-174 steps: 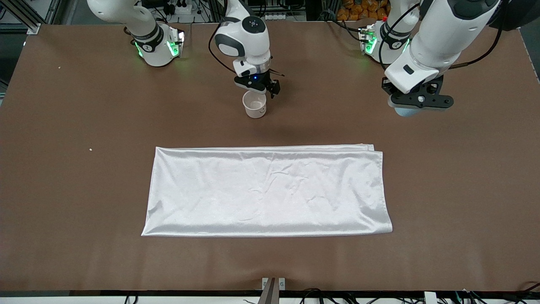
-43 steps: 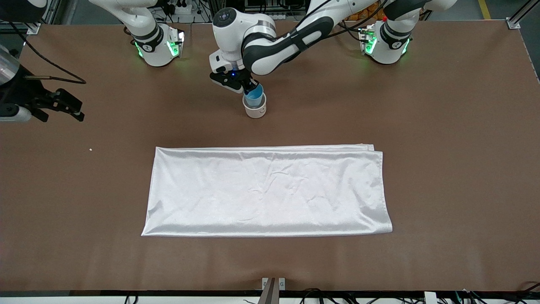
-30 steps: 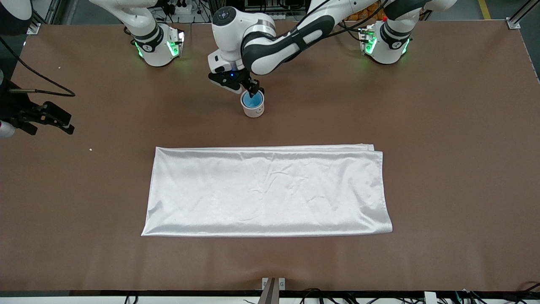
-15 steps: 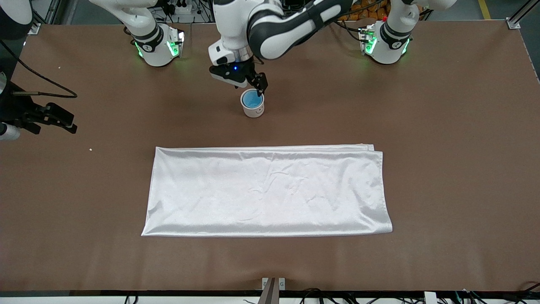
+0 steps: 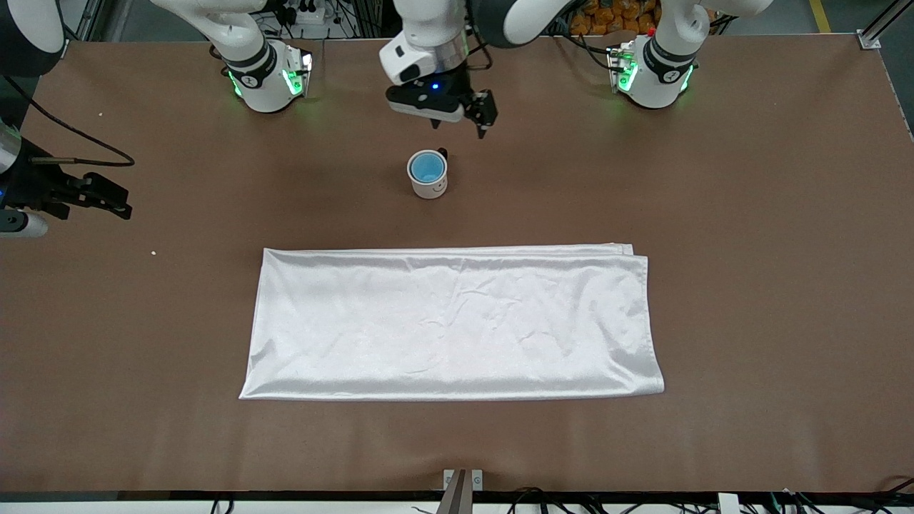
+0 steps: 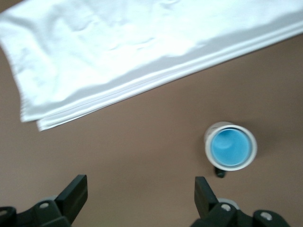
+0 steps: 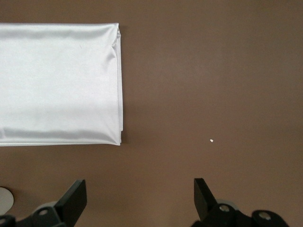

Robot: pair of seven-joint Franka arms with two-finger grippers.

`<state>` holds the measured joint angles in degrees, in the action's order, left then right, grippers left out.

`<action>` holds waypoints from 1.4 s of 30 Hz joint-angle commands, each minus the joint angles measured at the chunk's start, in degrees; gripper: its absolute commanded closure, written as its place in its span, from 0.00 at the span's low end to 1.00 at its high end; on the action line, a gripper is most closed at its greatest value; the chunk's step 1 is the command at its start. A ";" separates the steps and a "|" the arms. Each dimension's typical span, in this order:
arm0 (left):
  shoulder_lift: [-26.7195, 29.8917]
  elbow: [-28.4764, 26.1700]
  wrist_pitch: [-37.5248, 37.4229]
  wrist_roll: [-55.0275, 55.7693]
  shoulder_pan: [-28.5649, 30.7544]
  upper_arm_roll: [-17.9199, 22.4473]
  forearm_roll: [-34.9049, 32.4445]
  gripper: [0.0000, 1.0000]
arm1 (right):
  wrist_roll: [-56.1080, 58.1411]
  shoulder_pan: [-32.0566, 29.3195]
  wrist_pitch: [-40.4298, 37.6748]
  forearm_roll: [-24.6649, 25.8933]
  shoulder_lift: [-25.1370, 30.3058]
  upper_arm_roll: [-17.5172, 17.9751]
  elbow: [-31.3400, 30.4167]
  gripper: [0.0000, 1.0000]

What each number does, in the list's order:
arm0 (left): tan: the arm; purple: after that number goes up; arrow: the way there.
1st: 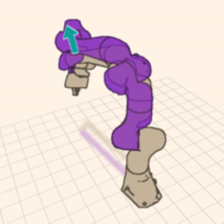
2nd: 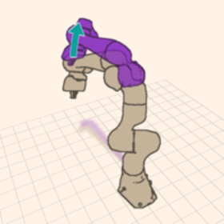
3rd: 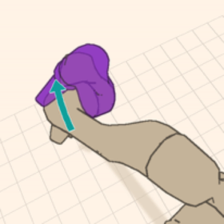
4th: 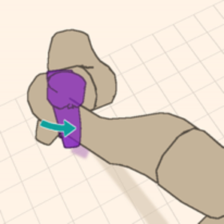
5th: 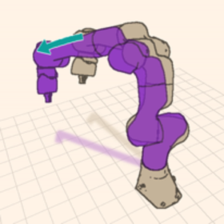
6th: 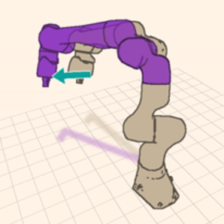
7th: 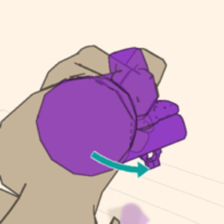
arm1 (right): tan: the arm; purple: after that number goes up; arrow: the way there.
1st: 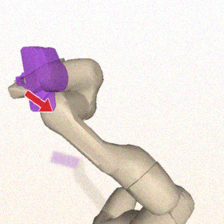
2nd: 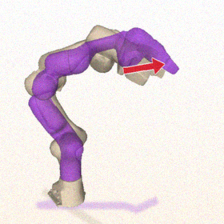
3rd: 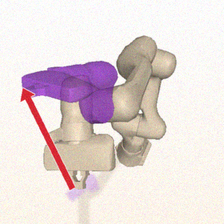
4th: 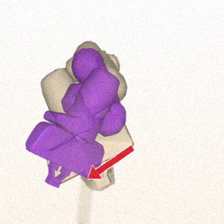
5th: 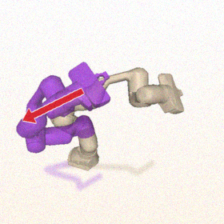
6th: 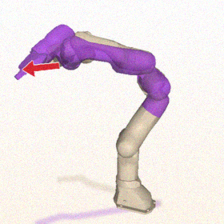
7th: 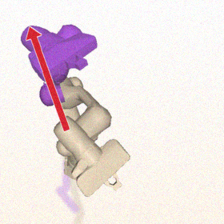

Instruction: Place blue cup into white mug on table

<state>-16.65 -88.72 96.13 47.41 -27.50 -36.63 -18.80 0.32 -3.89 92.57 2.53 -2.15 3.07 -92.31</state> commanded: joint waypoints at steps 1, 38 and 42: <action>8.91 -3.48 -4.19 -4.68 0.34 6.65 6.31 0.00 | 0.38 -1.20 -1.43 1.07 0.91 0.44 -0.59 0.00; 19.12 -6.13 -3.58 -24.03 6.75 38.56 15.63 0.00 | -3.22 -0.77 -0.55 0.37 4.26 0.79 -5.25 0.00; 18.06 -4.62 -3.58 -24.12 9.48 38.21 15.81 0.00 | -3.22 -0.77 -0.55 0.37 4.34 0.79 -5.25 0.00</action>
<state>3.76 -96.74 92.81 24.65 -20.87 2.14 -4.55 -1.76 -4.30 91.79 2.79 0.50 3.35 -95.84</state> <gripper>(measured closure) 0.000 0.000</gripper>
